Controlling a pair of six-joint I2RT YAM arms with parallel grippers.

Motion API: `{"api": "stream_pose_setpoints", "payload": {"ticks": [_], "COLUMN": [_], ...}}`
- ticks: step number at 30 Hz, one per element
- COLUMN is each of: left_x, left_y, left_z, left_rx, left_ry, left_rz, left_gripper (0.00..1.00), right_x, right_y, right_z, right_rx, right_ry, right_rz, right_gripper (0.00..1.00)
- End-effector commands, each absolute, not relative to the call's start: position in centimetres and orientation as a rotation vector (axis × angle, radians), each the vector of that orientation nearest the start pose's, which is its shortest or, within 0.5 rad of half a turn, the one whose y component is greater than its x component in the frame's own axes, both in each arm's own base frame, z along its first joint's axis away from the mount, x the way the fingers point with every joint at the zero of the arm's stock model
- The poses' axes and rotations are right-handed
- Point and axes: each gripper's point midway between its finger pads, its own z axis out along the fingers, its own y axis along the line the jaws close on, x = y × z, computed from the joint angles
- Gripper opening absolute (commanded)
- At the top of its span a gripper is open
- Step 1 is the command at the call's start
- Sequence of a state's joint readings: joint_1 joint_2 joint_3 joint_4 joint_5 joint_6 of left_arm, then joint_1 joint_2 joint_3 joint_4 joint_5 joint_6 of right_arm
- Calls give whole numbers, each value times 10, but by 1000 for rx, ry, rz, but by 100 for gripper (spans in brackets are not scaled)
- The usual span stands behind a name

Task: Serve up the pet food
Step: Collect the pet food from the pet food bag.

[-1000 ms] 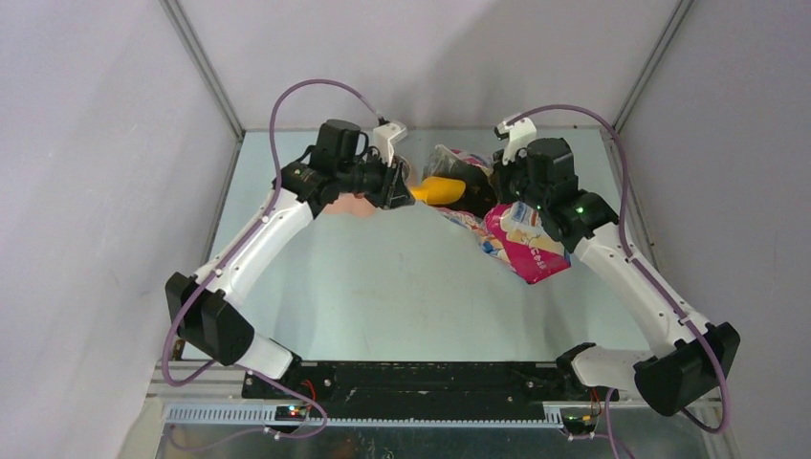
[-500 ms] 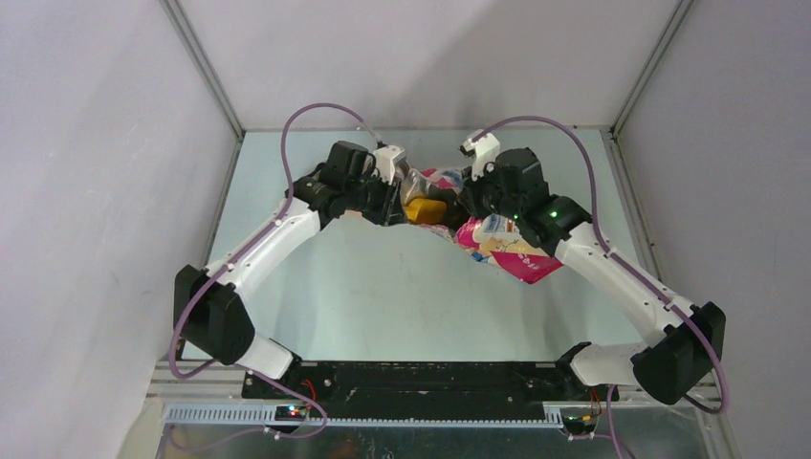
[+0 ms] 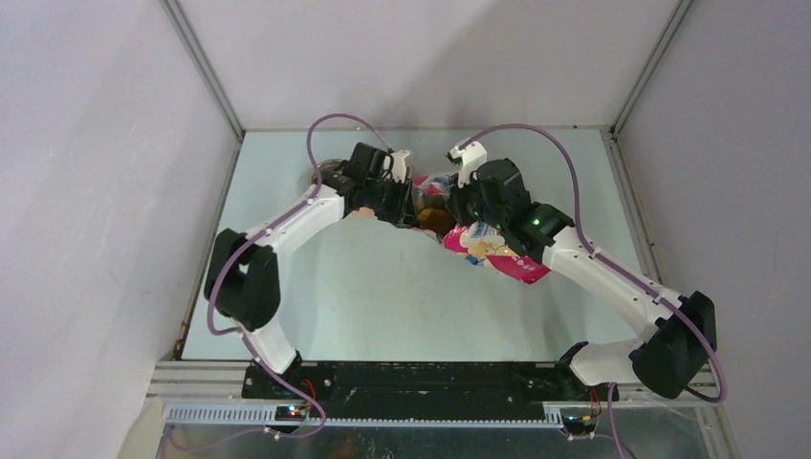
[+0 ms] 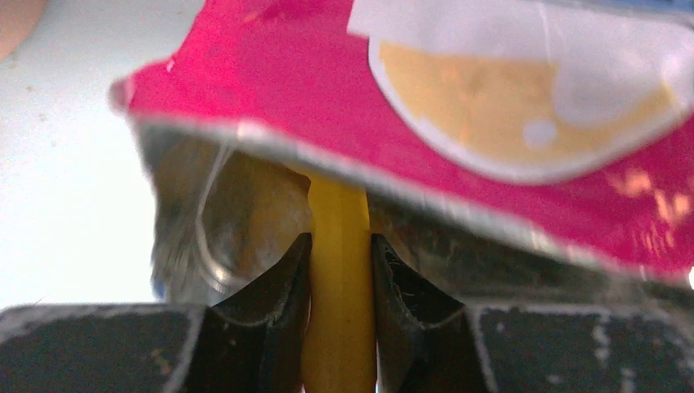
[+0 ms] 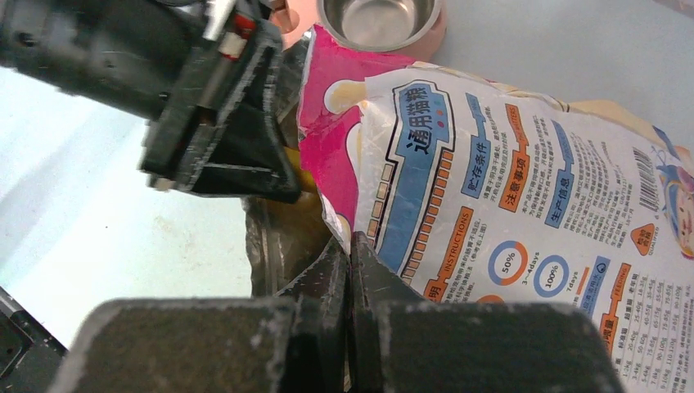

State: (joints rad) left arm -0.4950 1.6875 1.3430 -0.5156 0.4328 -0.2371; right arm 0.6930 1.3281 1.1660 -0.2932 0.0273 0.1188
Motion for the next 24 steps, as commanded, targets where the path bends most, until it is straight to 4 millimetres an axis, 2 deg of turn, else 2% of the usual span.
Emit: {"api": "stream_pose_setpoints", "payload": {"ticks": [1, 8, 12, 17, 20, 24], "left_x": [344, 341, 340, 337, 329, 325], "left_y": [-286, -314, -330, -349, -354, -358], "left_z": [145, 125, 125, 141, 150, 177], "left_rx": [473, 459, 453, 473, 466, 502], "left_ry": [2481, 2518, 2486, 2372, 2330, 2198], "left_rz": [-936, -1151, -1281, -1443, -1521, -1606], "left_gripper": [0, 0, 0, 0, 0, 0], "right_x": [324, 323, 327, 335, 340, 345], "right_y": [287, 290, 285, 273, 263, 253], "right_z": [269, 264, 262, 260, 260, 260], "right_rx": [-552, -574, -560, -525, -501, -484], "right_ry": [1868, 1870, 1869, 1876, 1878, 1878], "right_rz": [572, 571, 555, 554, 553, 560], "right_gripper": [0, 0, 0, 0, 0, 0]}}
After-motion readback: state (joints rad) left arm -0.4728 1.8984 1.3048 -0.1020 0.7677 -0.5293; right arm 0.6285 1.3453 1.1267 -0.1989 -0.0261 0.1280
